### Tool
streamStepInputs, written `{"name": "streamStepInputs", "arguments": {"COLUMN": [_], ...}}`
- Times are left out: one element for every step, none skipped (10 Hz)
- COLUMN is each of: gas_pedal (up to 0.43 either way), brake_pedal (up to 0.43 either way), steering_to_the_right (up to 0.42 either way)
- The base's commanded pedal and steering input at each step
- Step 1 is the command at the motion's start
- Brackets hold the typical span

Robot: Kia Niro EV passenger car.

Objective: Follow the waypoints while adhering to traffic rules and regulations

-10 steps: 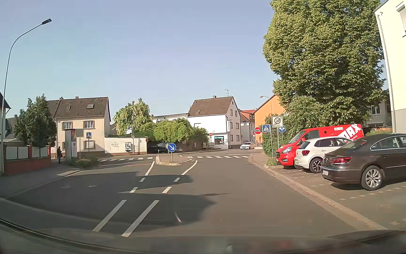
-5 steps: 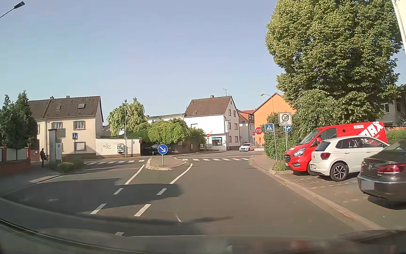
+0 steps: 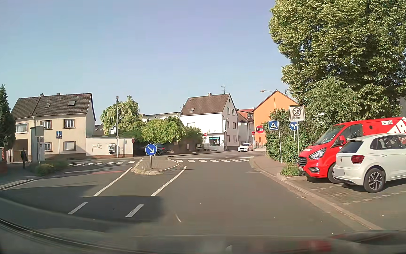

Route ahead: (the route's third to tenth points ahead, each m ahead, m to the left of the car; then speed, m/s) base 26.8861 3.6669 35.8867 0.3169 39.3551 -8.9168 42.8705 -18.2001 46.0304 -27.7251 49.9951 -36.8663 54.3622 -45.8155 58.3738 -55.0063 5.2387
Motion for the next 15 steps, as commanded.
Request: {"name": "streamStepInputs", "arguments": {"gas_pedal": [0.047, 0.047, 0.047, 0.047, 0.047, 0.047, 0.047, 0.047, 0.047, 0.047, 0.047, 0.028, 0.008, 0.000, 0.000], "brake_pedal": [0.030, 0.030, 0.030, 0.030, 0.030, 0.030, 0.030, 0.030, 0.030, 0.030, 0.030, 0.030, 0.030, 0.030, 0.030], "steering_to_the_right": [0.013, 0.013, 0.012, 0.013, 0.013, 0.013, 0.012, 0.012, 0.012, 0.012, 0.012, 0.011, 0.012, 0.011, 0.012]}}
